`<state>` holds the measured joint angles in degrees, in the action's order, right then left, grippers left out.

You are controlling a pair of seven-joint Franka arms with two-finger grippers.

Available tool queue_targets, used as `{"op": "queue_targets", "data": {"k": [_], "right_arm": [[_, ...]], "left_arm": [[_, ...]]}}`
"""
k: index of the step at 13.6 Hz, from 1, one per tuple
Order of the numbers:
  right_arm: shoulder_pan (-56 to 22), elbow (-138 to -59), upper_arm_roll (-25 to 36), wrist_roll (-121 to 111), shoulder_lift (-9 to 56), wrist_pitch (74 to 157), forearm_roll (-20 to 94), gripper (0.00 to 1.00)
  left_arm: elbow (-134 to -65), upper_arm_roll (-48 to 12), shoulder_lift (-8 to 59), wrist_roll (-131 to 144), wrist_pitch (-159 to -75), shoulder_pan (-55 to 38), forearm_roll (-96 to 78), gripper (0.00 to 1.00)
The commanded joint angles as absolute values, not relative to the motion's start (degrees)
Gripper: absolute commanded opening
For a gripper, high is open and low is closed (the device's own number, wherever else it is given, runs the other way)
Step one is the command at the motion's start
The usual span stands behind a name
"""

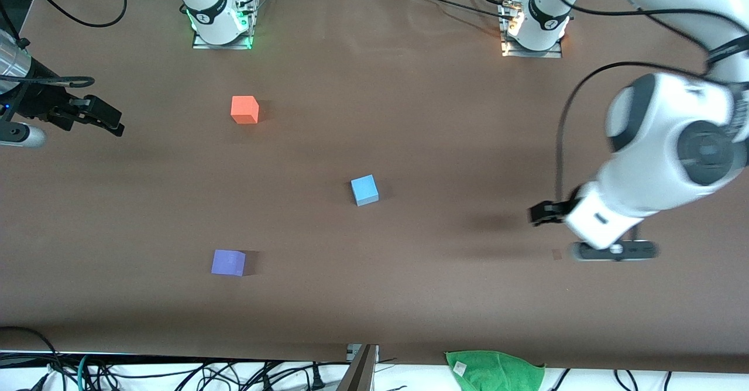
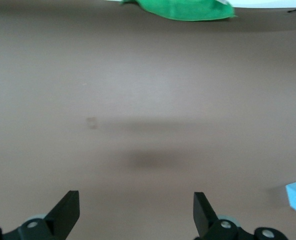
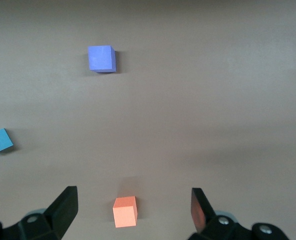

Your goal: Place blue block between orange and purple blocks

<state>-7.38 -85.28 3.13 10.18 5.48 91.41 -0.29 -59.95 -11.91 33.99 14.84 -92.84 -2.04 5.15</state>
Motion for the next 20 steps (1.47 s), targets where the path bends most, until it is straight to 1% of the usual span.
{"op": "queue_targets", "data": {"k": [1,4,8,13,16,18,20], "right_arm": [[-6.94,-84.81,2.9,10.11,5.19,91.23,0.09,1.0],[-6.86,-84.81,2.9,10.11,5.27,91.32,0.17,1.0],[-6.86,-84.81,2.9,10.2,5.27,92.81,0.26,1.0],[-6.86,-84.81,2.99,10.2,5.27,92.81,0.26,1.0],[-6.86,-84.81,2.99,10.2,5.19,92.81,0.26,1.0],[-6.86,-84.81,2.99,10.2,5.19,92.81,0.18,1.0],[-6.86,-84.81,2.99,10.2,5.19,92.81,0.18,1.0]], "left_arm": [[-67.12,-12.13,26.22,12.57,-90.88,1.92,3.25,1.0],[-73.28,-11.78,19.44,7.93,-90.27,5.27,3.43,1.0],[-78.82,-8.36,12.15,5.45,-87.55,5.89,1.86,1.0],[-90.68,-7.3,2.65,5.36,-86.92,5.8,0.01,1.0],[-93.42,-6.59,0.79,5.27,-87.01,5.8,-1.67,1.0],[-93.6,-5.98,0.62,5.19,-87.01,5.8,-1.67,1.0],[-92.38,-4.84,1.31,3.97,-87.27,5.36,-1.58,1.0]]}}
